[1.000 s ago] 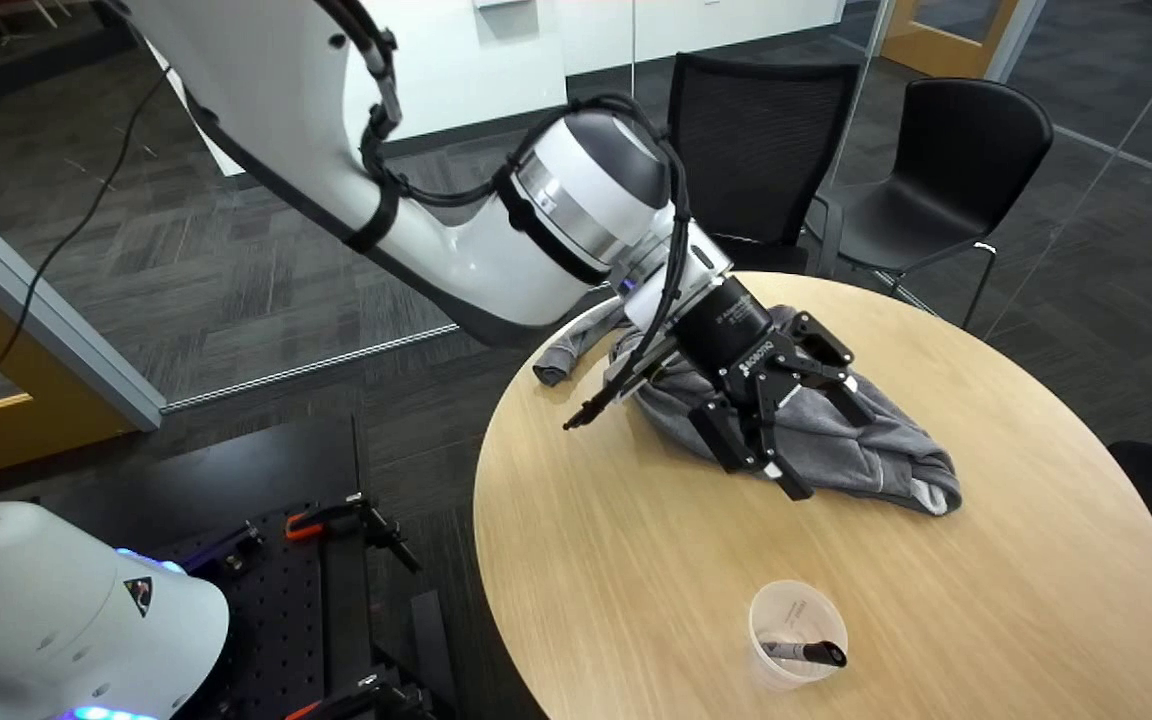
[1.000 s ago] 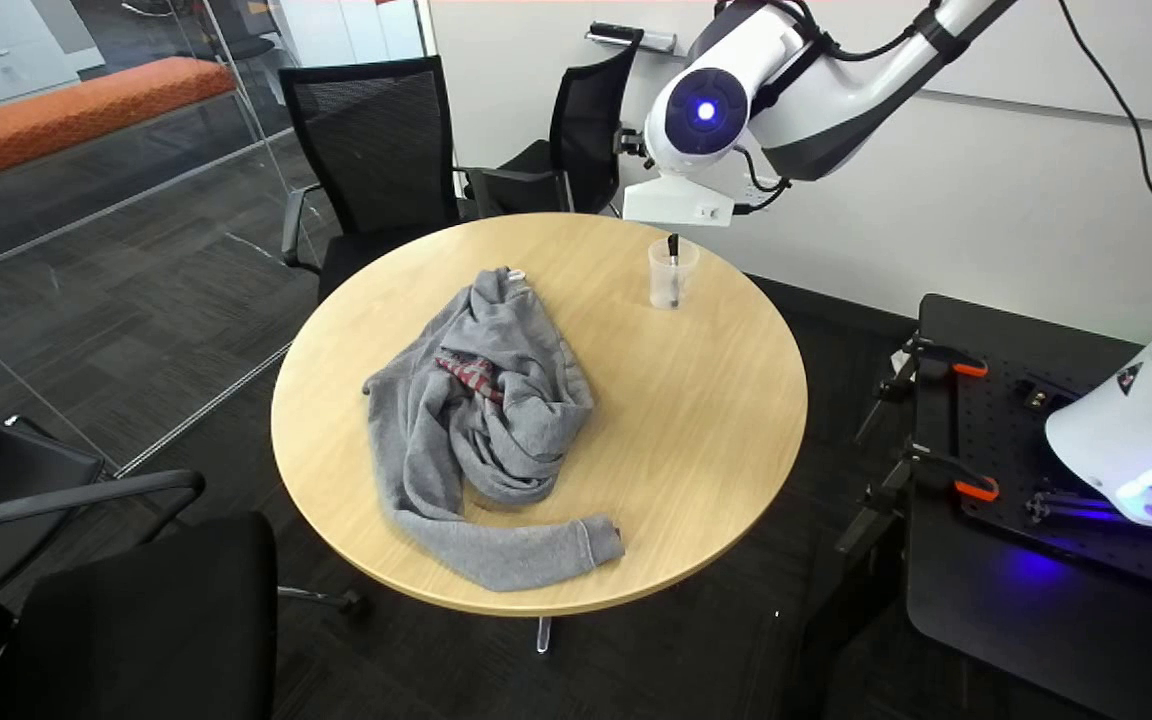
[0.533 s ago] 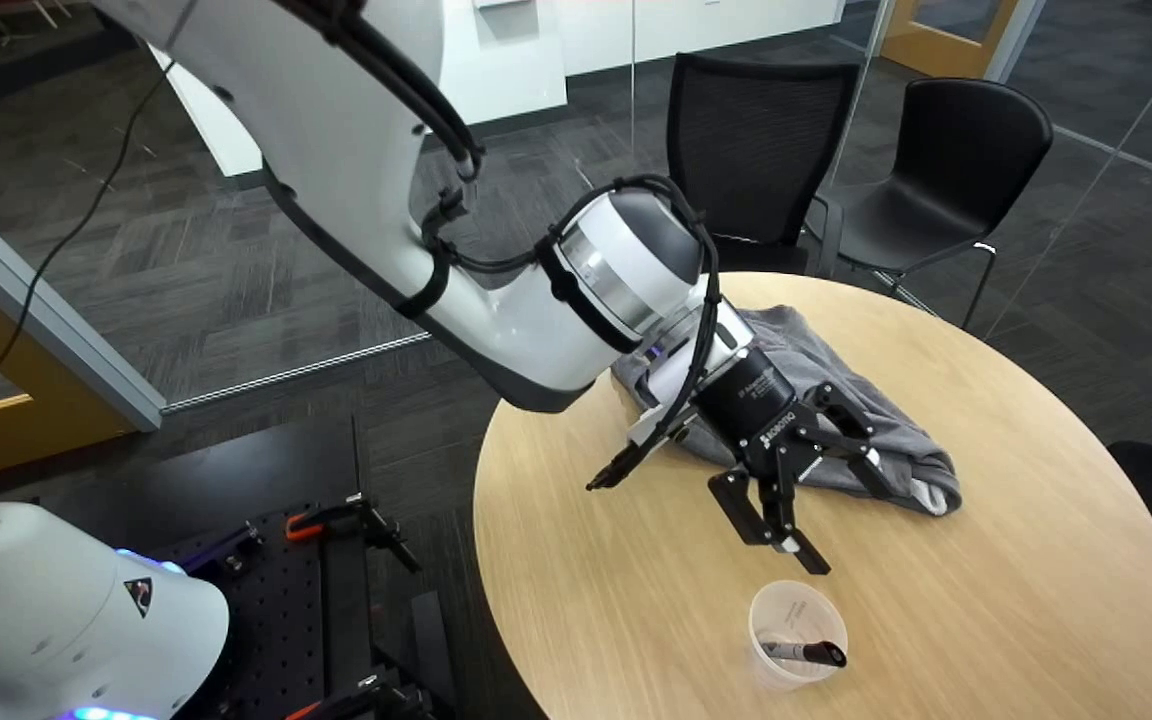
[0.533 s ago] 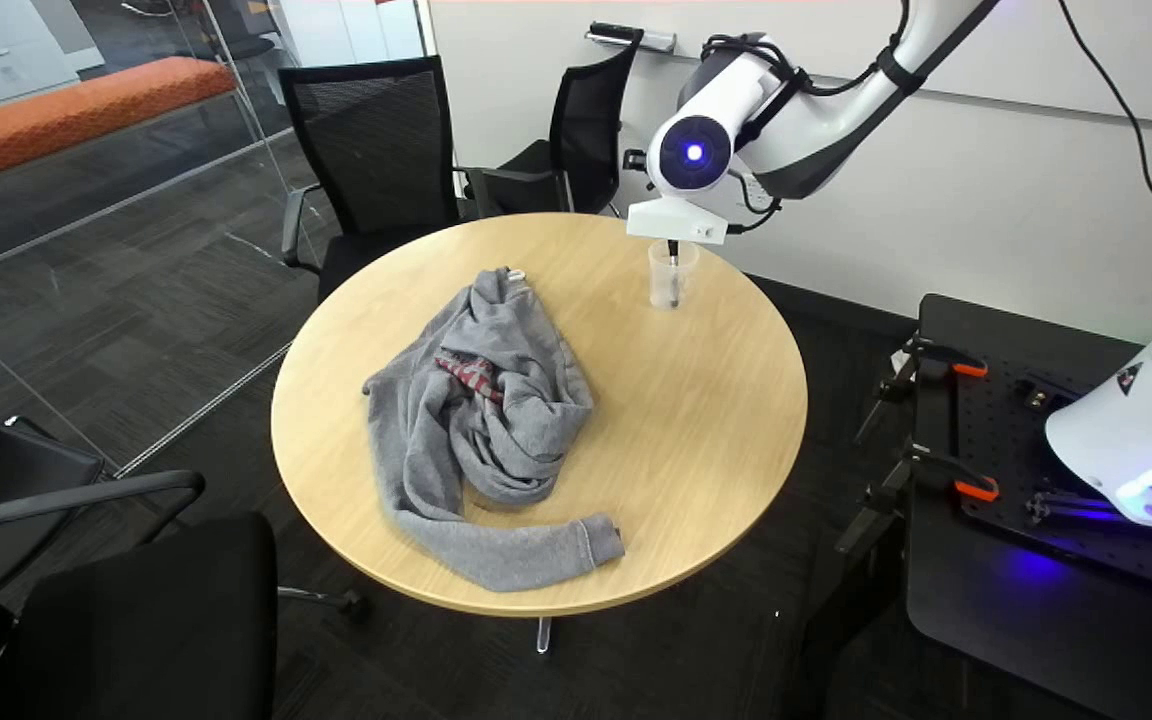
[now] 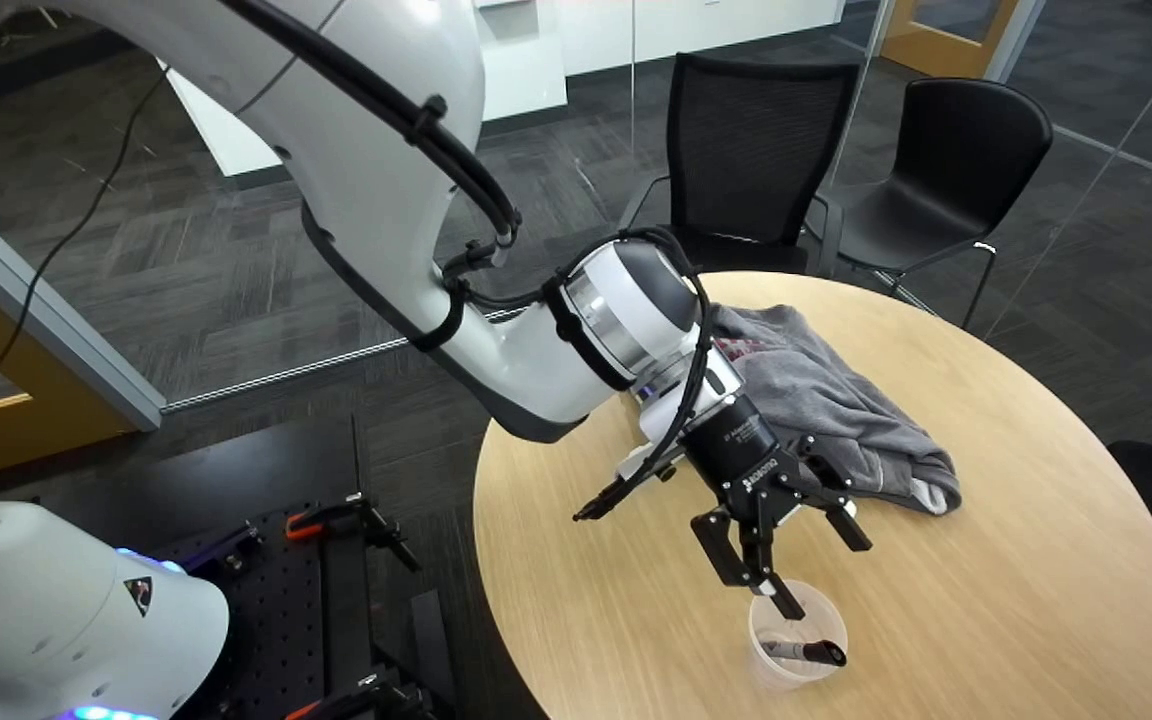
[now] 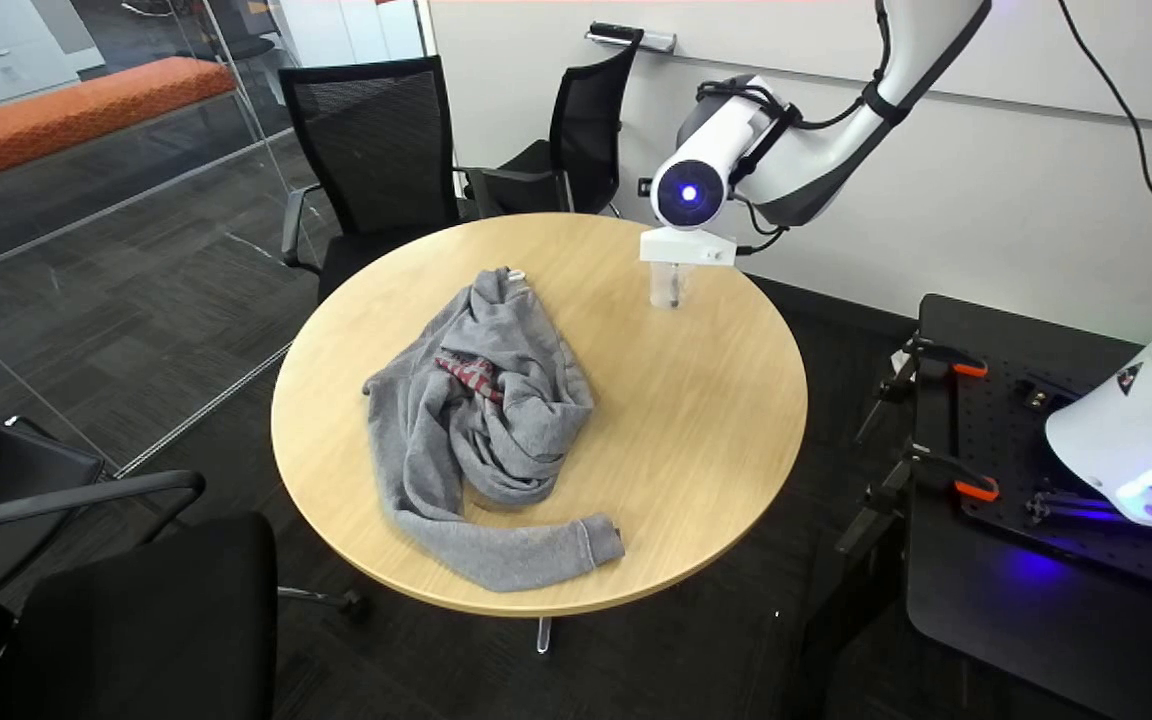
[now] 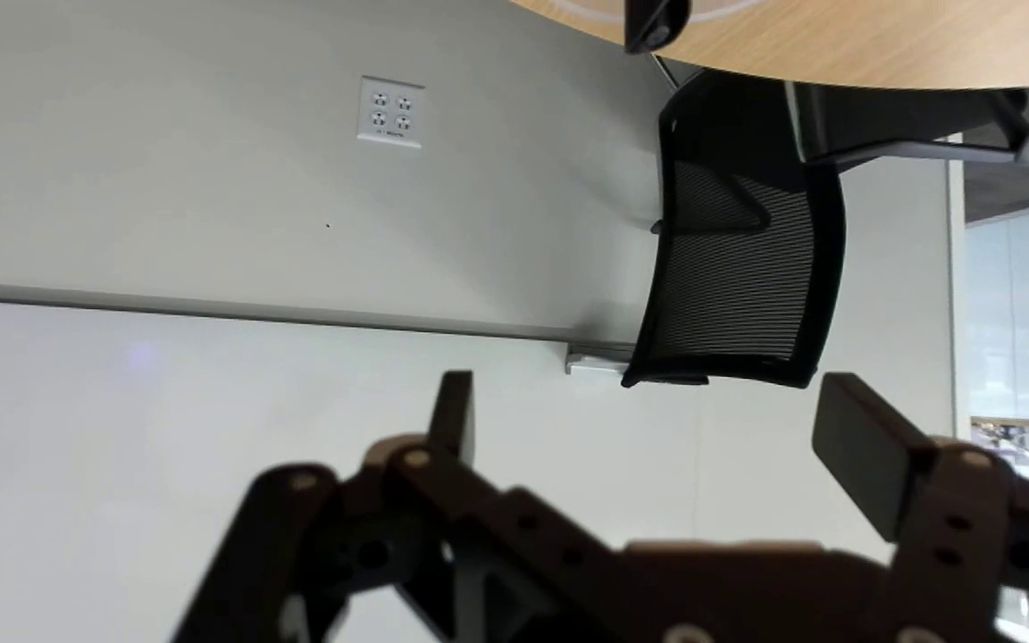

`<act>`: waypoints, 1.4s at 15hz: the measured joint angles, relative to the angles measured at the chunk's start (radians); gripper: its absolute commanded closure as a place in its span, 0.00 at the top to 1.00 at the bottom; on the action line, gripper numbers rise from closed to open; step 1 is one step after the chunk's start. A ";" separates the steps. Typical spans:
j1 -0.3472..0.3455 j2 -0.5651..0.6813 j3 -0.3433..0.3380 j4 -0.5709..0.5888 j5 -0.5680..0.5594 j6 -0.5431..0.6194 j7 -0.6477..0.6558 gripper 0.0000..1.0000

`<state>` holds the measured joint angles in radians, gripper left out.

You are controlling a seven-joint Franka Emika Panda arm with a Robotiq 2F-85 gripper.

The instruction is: Pick the marker from the cup and put it on the table

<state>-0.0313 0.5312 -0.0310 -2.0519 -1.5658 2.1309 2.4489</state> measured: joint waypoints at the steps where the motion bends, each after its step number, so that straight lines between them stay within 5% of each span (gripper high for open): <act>1: 0.000 0.005 0.000 0.000 0.000 0.000 0.000 0.67; 4: -0.001 0.021 0.000 -0.001 -0.006 0.002 0.000 0.61; 11: -0.001 0.066 0.002 -0.001 -0.024 0.025 -0.011 0.71; 21: -0.006 0.096 0.005 0.000 -0.058 0.079 -0.103 0.67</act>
<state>-0.0375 0.6277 -0.0261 -2.0521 -1.6237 2.2103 2.3455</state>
